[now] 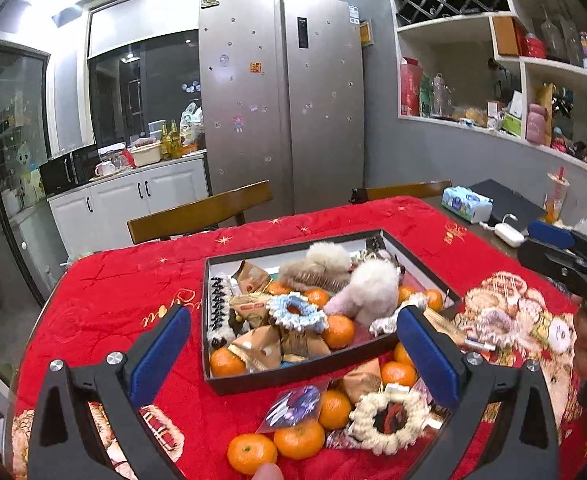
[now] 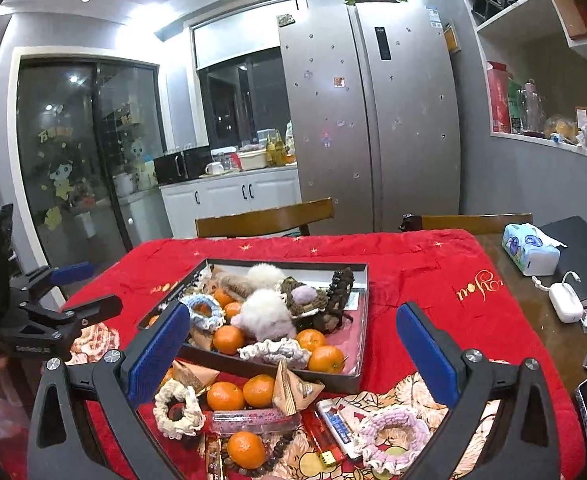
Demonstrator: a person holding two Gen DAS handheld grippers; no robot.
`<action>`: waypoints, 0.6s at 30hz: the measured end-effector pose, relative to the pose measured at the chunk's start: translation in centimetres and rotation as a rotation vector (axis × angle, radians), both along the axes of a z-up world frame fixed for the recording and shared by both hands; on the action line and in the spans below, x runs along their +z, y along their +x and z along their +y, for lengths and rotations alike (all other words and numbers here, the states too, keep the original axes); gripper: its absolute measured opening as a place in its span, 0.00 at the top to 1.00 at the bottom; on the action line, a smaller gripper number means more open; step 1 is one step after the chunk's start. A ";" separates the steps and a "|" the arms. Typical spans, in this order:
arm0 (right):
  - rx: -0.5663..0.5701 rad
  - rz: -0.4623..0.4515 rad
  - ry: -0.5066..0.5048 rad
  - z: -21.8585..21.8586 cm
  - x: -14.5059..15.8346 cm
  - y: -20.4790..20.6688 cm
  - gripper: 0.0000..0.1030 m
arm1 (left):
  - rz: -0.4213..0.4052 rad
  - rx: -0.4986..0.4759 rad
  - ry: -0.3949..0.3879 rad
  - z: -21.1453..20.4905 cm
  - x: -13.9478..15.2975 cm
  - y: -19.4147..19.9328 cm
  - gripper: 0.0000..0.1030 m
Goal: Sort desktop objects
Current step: 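Withdraw both open grippers from the box back toward the loose items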
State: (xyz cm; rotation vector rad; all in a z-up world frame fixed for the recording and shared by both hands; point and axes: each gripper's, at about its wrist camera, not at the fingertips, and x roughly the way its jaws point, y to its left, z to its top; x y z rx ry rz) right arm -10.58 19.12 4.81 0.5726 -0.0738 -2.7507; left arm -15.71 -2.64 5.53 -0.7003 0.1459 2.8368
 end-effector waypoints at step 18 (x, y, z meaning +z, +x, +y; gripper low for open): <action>-0.012 -0.128 0.043 -3.4 -2.6 -3.9 0.17 | -0.141 -0.013 -0.043 -3.5 -5.6 -1.3 0.00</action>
